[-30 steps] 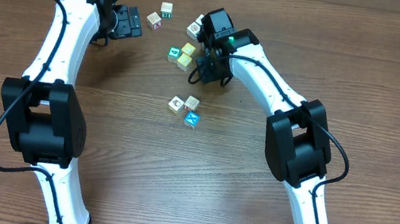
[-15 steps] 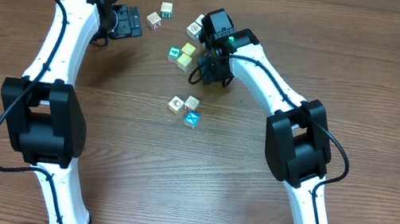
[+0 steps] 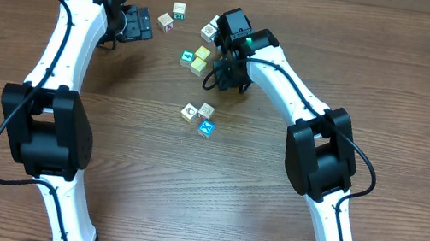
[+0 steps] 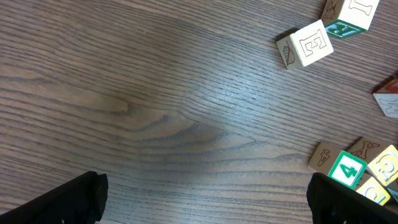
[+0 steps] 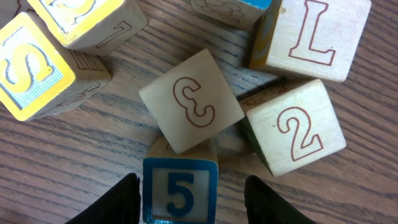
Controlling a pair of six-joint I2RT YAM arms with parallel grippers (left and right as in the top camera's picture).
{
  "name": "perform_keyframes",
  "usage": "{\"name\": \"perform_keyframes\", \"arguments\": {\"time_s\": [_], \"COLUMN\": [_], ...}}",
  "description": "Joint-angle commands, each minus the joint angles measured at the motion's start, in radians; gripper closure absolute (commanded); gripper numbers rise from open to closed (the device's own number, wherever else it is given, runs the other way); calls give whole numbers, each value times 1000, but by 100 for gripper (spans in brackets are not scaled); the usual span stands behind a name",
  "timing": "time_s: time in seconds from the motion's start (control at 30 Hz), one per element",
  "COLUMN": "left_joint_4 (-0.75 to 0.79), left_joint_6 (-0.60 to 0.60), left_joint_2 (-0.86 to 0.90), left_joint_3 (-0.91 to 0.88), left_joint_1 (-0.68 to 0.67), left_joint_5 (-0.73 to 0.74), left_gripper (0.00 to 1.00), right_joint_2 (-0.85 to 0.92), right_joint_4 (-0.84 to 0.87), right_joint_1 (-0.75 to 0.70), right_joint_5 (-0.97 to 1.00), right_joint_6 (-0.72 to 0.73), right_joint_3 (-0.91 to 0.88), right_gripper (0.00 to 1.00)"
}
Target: Form a circle
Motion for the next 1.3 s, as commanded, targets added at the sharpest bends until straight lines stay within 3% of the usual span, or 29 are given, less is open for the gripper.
{"name": "perform_keyframes", "arguments": {"time_s": [0.0, 0.3, 1.17, 1.27], "left_joint_4": [1, 1, 1, 1], "left_joint_6": [-9, -9, -9, -9], "left_joint_2": [3, 3, 3, 3], "left_joint_3": [19, 19, 19, 19], "left_joint_1": [2, 2, 2, 2], "left_joint_5": [7, 7, 7, 7], "left_gripper": [0, 0, 0, 0], "right_joint_2": [6, 6, -31, -31], "right_joint_4": [3, 21, 36, 32], "right_joint_1": [-1, -1, -1, 0], "right_joint_5": [7, 7, 10, 10], "right_joint_6": [-1, -1, -1, -1], "right_joint_3": [30, 30, 37, 37], "right_gripper": [49, 45, 50, 58]}}
